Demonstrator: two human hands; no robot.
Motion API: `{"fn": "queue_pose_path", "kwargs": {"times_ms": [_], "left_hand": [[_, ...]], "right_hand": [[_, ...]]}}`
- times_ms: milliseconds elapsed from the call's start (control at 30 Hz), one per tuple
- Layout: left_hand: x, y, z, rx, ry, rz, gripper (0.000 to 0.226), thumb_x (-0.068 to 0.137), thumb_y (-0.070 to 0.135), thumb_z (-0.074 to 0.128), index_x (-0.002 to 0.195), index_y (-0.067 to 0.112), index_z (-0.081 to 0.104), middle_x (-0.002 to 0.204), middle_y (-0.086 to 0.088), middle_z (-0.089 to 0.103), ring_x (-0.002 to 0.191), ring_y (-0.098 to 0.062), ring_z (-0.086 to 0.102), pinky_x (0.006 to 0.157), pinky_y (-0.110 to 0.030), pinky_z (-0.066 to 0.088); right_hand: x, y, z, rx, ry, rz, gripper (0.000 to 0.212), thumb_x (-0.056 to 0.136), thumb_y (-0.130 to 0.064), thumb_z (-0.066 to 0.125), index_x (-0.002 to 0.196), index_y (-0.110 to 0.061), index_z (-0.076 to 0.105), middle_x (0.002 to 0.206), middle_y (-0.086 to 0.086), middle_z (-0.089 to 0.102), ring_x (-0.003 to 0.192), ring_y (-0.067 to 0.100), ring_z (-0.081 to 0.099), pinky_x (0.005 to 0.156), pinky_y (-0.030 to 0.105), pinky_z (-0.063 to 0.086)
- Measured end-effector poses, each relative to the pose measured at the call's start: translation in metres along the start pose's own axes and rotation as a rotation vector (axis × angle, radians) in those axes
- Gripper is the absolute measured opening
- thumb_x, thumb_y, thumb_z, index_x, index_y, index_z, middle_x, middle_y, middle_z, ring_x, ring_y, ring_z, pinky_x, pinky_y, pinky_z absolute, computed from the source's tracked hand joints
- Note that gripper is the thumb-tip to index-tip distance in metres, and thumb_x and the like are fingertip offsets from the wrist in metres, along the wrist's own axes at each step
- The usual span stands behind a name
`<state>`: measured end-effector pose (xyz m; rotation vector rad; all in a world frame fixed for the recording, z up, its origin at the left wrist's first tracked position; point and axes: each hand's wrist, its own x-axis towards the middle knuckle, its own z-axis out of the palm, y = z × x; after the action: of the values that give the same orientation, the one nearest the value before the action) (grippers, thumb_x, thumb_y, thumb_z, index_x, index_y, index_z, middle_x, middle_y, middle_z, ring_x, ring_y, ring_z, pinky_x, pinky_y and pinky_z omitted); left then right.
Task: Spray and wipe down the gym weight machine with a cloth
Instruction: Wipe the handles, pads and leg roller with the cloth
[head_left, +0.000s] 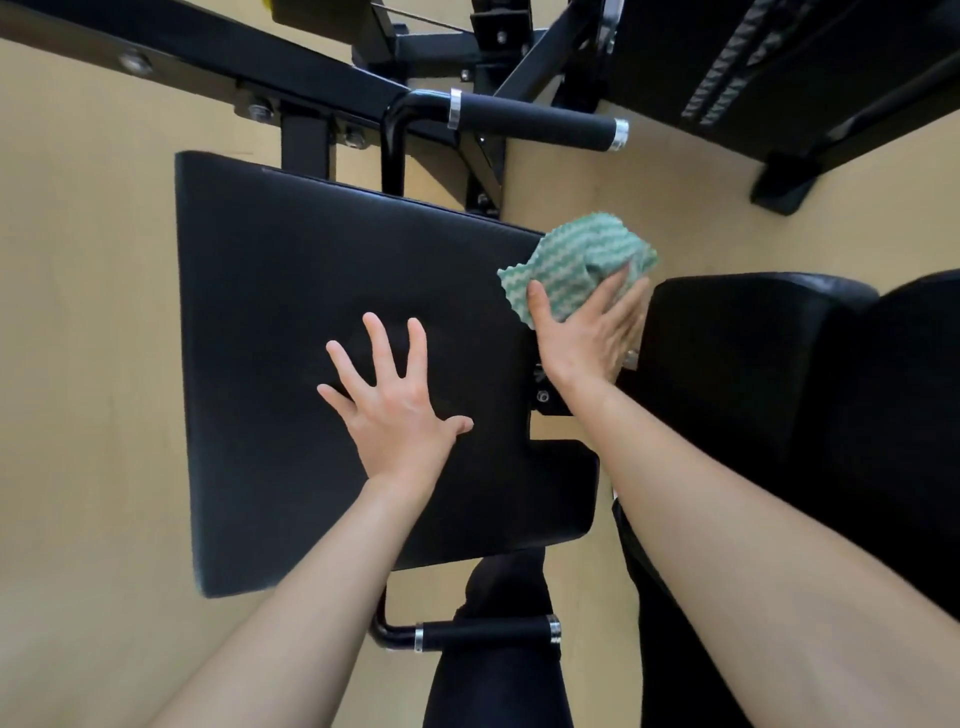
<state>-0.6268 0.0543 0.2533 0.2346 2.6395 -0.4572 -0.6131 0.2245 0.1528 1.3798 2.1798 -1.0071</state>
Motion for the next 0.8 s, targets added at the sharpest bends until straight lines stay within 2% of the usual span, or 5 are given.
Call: {"fn": "queue_pose_path", "kwargs": {"times_ms": [267, 400, 500, 600, 800], "left_hand": [[-0.001, -0.002, 0.008, -0.032, 0.031, 0.022, 0.139, 0.053, 0.073, 0.086, 0.163, 0.032, 0.011, 0.172, -0.011, 0.0, 0.152, -0.056, 0.006, 0.112, -0.077, 0.025], [-0.002, -0.004, 0.011, -0.052, 0.054, 0.025, 0.139, 0.054, 0.074, 0.085, 0.163, 0.033, 0.009, 0.172, -0.01, -0.001, 0.153, -0.054, 0.005, 0.114, -0.077, 0.023], [-0.003, -0.006, 0.015, -0.083, 0.073, 0.033, 0.139, 0.055, 0.075, 0.084, 0.163, 0.034, 0.008, 0.173, -0.009, -0.002, 0.154, -0.052, 0.002, 0.115, -0.076, 0.021], [-0.004, -0.008, 0.02, -0.101, 0.102, 0.042, 0.137, 0.055, 0.075, 0.083, 0.163, 0.033, 0.011, 0.173, -0.009, 0.0, 0.154, -0.051, 0.002, 0.115, -0.076, 0.02], [-0.013, -0.017, 0.034, -0.116, 0.173, 0.102, 0.119, 0.068, 0.076, 0.075, 0.163, 0.03, 0.019, 0.173, -0.009, 0.007, 0.156, -0.048, 0.004, 0.12, -0.071, 0.015]], "right_hand": [[-0.059, 0.006, 0.025, 0.252, -0.141, 0.255, 0.133, 0.08, -0.083, 0.055, 0.158, -0.01, -0.025, 0.169, 0.023, -0.006, 0.159, 0.035, -0.002, 0.129, 0.05, 0.002], [-0.08, 0.005, 0.031, 0.268, -0.317, 0.24, 0.109, 0.085, -0.081, 0.052, 0.163, -0.013, 0.016, 0.172, 0.009, -0.002, 0.159, 0.029, -0.003, 0.128, 0.054, 0.007], [-0.081, 0.013, 0.028, 0.164, -0.266, 0.154, 0.082, 0.087, -0.078, 0.053, 0.141, -0.017, 0.053, 0.163, 0.008, 0.021, 0.151, 0.033, 0.017, 0.122, 0.054, 0.019], [-0.085, 0.03, 0.025, -0.017, -0.2, -0.044, 0.064, 0.092, -0.069, 0.056, 0.126, -0.014, 0.061, 0.14, 0.006, 0.044, 0.136, 0.03, 0.037, 0.114, 0.048, 0.029], [-0.103, 0.063, 0.016, -0.235, -0.124, -0.301, 0.046, 0.096, -0.056, 0.061, 0.116, -0.014, 0.067, 0.113, 0.002, 0.057, 0.11, 0.024, 0.053, 0.1, 0.04, 0.038]]}}
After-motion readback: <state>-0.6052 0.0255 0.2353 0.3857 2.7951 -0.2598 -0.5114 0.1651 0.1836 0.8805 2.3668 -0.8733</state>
